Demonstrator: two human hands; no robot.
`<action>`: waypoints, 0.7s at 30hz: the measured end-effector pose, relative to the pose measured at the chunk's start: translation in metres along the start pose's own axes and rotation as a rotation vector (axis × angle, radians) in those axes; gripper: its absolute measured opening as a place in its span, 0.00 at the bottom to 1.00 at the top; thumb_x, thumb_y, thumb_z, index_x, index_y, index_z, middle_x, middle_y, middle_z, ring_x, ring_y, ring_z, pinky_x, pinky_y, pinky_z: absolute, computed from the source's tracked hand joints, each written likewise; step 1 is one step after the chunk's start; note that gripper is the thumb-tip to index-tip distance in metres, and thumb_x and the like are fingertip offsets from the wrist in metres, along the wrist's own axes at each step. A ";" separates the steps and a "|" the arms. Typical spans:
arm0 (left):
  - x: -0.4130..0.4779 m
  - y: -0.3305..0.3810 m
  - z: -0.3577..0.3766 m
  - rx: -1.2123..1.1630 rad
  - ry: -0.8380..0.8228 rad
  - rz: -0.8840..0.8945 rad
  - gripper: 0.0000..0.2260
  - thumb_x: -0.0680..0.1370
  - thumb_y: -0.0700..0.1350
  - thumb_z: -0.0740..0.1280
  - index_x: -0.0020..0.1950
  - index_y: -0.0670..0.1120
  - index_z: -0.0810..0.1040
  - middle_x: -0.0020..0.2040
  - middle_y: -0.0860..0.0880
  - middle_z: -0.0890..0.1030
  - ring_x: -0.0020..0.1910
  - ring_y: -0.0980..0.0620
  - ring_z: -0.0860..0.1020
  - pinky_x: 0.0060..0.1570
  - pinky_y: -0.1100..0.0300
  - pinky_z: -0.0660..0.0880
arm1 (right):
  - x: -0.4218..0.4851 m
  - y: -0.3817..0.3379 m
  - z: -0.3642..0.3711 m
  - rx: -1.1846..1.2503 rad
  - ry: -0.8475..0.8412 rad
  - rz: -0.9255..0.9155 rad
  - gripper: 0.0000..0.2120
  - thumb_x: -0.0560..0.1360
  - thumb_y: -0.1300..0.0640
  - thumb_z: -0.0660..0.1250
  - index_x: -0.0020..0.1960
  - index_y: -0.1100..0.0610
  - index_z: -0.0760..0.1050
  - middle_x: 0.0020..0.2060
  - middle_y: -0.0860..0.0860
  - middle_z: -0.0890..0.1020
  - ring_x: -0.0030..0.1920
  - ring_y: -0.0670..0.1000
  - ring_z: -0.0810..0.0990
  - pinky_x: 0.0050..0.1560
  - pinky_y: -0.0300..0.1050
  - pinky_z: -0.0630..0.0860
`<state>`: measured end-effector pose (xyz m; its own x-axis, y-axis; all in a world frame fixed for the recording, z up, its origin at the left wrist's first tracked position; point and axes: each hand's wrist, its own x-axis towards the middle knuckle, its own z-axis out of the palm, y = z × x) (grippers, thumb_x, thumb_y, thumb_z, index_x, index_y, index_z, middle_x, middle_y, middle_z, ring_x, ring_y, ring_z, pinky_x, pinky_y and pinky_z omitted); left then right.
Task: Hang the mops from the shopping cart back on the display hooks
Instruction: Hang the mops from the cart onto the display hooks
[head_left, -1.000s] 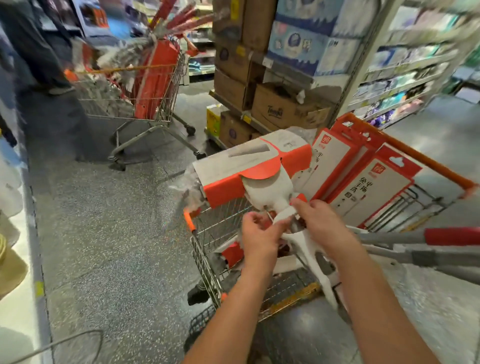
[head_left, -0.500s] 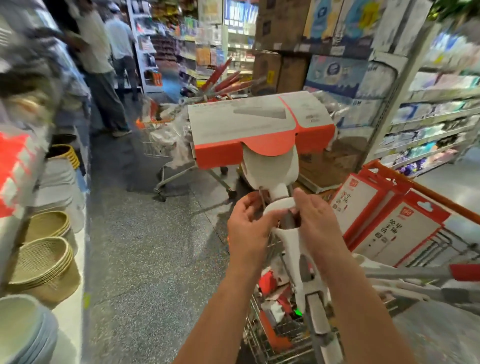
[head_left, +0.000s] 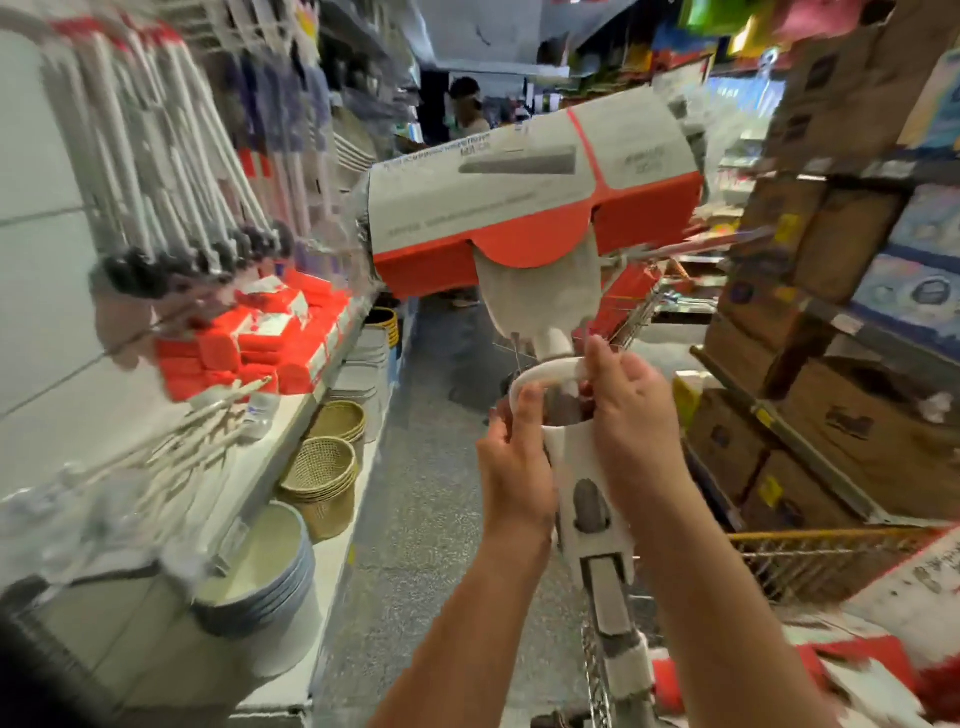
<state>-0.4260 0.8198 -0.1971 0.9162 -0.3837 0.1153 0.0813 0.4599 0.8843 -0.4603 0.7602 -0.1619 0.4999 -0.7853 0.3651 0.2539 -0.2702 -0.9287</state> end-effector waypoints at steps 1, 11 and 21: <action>0.005 0.004 -0.006 0.036 0.031 0.025 0.15 0.79 0.55 0.60 0.50 0.45 0.80 0.43 0.51 0.82 0.43 0.55 0.80 0.42 0.68 0.75 | 0.000 -0.002 0.011 0.034 -0.022 0.000 0.13 0.81 0.53 0.60 0.41 0.60 0.71 0.27 0.48 0.74 0.25 0.40 0.72 0.28 0.33 0.69; 0.099 0.087 -0.078 0.168 0.162 0.364 0.13 0.82 0.43 0.58 0.41 0.53 0.77 0.38 0.60 0.78 0.34 0.75 0.75 0.37 0.79 0.68 | 0.037 -0.017 0.154 0.163 -0.137 -0.123 0.10 0.81 0.54 0.59 0.42 0.56 0.67 0.35 0.53 0.71 0.35 0.48 0.69 0.36 0.41 0.68; 0.197 0.151 -0.141 0.239 0.305 0.591 0.14 0.81 0.47 0.62 0.47 0.39 0.83 0.47 0.44 0.84 0.47 0.50 0.81 0.50 0.54 0.77 | 0.035 0.018 0.247 0.279 -0.396 -0.096 0.20 0.75 0.42 0.63 0.40 0.60 0.75 0.34 0.52 0.78 0.35 0.44 0.73 0.35 0.37 0.71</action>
<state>-0.1779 0.9267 -0.1050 0.8523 0.1337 0.5058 -0.5201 0.3197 0.7920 -0.2337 0.8651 -0.1501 0.7261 -0.4777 0.4945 0.4990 -0.1287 -0.8570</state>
